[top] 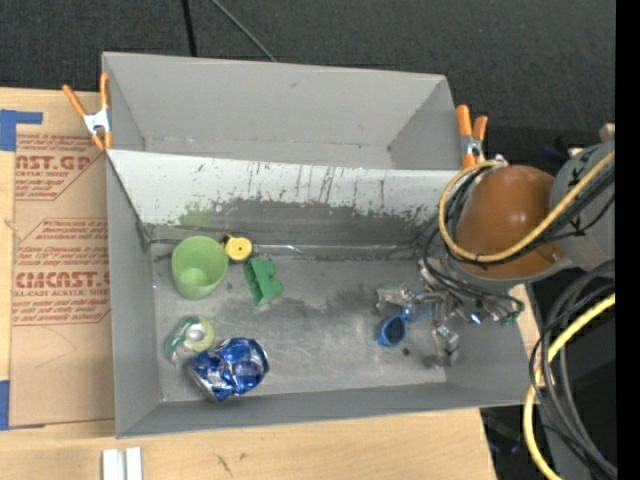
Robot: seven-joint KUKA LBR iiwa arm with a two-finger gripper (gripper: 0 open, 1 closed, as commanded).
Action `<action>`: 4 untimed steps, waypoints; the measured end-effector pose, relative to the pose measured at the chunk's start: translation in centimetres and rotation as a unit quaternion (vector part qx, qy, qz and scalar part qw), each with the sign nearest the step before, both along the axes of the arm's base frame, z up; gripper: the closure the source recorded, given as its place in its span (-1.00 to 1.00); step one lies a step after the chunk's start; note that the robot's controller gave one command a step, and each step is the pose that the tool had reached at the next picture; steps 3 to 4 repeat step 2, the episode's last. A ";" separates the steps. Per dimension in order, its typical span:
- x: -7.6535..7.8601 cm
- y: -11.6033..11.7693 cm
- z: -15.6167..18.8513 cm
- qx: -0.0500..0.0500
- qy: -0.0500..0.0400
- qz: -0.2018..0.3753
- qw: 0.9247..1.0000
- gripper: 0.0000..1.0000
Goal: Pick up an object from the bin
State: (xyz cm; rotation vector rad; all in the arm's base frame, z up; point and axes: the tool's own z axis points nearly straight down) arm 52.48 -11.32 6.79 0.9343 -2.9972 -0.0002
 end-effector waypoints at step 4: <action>-0.5 -1.0 14.4 -0.001 -0.006 -0.017 1.000 1.00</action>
Offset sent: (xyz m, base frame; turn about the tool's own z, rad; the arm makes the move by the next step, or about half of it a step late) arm 0.0000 0.0000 0.0000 0.0000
